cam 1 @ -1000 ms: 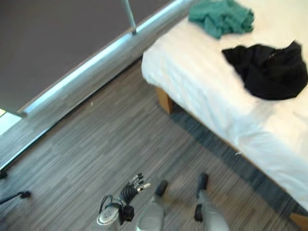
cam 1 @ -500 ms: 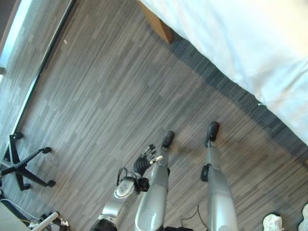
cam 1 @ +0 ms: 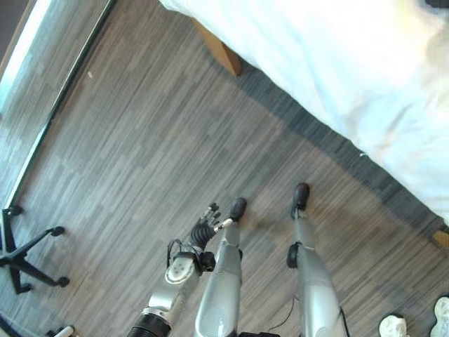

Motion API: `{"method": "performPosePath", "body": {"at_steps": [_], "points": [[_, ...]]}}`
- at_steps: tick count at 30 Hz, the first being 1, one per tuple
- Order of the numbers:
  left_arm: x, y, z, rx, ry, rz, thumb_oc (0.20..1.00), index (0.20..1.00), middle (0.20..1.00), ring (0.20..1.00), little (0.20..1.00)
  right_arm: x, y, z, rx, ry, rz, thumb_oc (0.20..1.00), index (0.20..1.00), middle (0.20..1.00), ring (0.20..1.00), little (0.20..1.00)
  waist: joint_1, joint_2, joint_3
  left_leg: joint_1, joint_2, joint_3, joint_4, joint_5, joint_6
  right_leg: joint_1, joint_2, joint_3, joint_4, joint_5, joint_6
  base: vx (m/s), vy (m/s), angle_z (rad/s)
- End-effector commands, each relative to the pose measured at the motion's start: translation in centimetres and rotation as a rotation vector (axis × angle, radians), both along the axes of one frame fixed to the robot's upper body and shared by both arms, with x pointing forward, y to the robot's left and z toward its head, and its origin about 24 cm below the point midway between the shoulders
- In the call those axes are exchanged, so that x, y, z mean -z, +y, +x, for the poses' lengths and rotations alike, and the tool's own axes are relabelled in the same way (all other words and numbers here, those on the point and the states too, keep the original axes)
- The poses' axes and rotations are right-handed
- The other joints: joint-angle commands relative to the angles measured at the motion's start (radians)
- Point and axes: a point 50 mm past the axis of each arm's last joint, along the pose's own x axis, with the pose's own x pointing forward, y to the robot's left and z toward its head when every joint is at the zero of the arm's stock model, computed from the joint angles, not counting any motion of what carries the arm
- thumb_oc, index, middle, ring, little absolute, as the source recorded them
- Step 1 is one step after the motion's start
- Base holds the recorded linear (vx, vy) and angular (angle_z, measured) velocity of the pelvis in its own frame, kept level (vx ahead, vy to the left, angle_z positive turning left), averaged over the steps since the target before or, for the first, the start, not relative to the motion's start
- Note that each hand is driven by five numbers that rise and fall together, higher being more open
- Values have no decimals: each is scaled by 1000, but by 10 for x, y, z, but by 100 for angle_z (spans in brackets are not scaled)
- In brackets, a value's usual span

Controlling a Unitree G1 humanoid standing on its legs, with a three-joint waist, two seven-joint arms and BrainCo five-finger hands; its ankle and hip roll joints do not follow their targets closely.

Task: Pick up bed clothes into laundry basket.

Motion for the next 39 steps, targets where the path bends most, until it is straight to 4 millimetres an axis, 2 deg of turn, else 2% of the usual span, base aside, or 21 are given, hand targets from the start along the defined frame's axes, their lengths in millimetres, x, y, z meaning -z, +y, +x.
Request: {"method": "performPosePath", "body": {"at_steps": [1,5,7,14,23,24,25,26,27,30,33,35,36,37,38,39], "points": [[-8,21,-7,-7,-26,31,1000,1000,1000,1000,1000,-29,10,-18,35,-84,-81,1000,1000,1000,1000,1000,26,-18,-57,62,-8,-11,-123,124,32,142,37,-21,14,-127,44,0,0,0],[-7,21,-7,-13,-24,25,1000,1000,1000,1000,1000,-29,21,-11,11,-69,-101,1000,1000,1000,1000,1000,33,-18,-56,57,-9,-12,-123,131,30,141,38,-22,12,-128,43,-1,-3,3],[-7,19,-8,-9,-26,19,1000,1000,1000,1000,1000,-25,19,-8,13,-54,-91,1000,1000,1000,1000,1000,41,-12,-51,51,-9,-16,-123,138,30,137,37,-24,12,-128,42,-2,-7,2],[-11,21,-7,-45,-49,3,1000,1000,1000,1000,1000,0,-5,-3,41,-8,14,1000,1000,1000,1000,1000,67,24,-7,-39,-24,-30,-123,166,29,47,38,-35,13,-118,43,-29,-25,3],[-10,17,-4,-46,-48,-12,1000,1000,1000,1000,1000,37,-34,3,71,80,145,1000,1000,1000,1000,1000,68,29,24,-51,-21,-19,-123,164,30,28,47,-30,17,-119,40,-2,-4,1],[-10,18,-3,-42,-46,-3,1000,1000,1000,1000,1000,45,-43,2,94,122,159,730,730,730,730,730,63,27,26,-52,-24,-18,-123,167,30,29,45,-31,15,-115,41,0,0,0],[-11,18,-2,-25,-49,-3,1000,1000,1000,1000,1000,58,-59,-2,144,181,202,200,200,200,200,200,61,28,26,-40,-22,-16,-123,158,31,42,44,-32,15,-121,40,-4,3,4],[-11,18,-2,-25,-50,-2,1000,1000,1000,1000,1000,58,-59,-3,144,180,203,200,200,200,200,200,59,27,25,-44,-25,-17,-123,163,32,40,42,-33,13,-117,41,23,7,5],[-11,18,-3,-19,-48,0,1000,1000,1000,1000,1000,69,-77,-12,191,191,243,200,200,200,200,200,58,25,24,-28,-21,-14,-123,152,33,56,41,-31,14,-122,41,9,27,5],[-11,23,-3,-37,-47,14,1000,1000,1000,1000,1000,90,-86,-9,145,164,279,200,200,200,200,200,40,12,19,-2,-22,-9,-123,150,35,84,37,-31,12,-120,45,12,56,4],[-11,34,-3,-99,-49,11,1000,1000,1000,1000,1000,113,-68,11,-58,157,305,200,200,200,200,200,6,-12,14,27,-16,3,-123,137,37,108,38,-28,13,-122,45,16,54,-1],[-6,42,-9,-161,-32,-4,1000,1000,1000,1000,1000,137,-54,18,-253,110,378,200,200,200,200,200,-24,-33,9,65,-10,17,-123,117,41,141,44,-19,15,-130,44,28,54,-11],[-7,43,-9,-159,-31,2,1000,1000,1000,1000,1000,140,-55,18,-251,109,384,200,200,200,200,200,-22,-39,8,63,-13,16,-123,122,41,140,41,-20,13,-126,45,19,38,-15],[-4,46,-12,-182,-18,-6,1000,1000,1000,1000,1000,157,-50,17,-335,103,420,200,200,200,200,200,-37,-50,2,81,-12,22,-123,115,44,157,41,-18,13,-127,46,43,46,-21],[3,47,-16,-220,9,-39,1000,1000,1000,1000,1000,206,-47,3,-516,34,609,200,200,200,200,200,-78,-60,-11,120,-7,33,-123,95,49,193,43,-15,15,-137,47,80,55,-15],[4,47,-18,-216,19,-42,1000,1000,1000,1000,1000,240,-52,-11,-556,-6,735,200,200,200,200,200,-83,-69,-21,140,-6,35,-123,88,52,214,39,-16,15,-142,49,94,68,-11]]}}
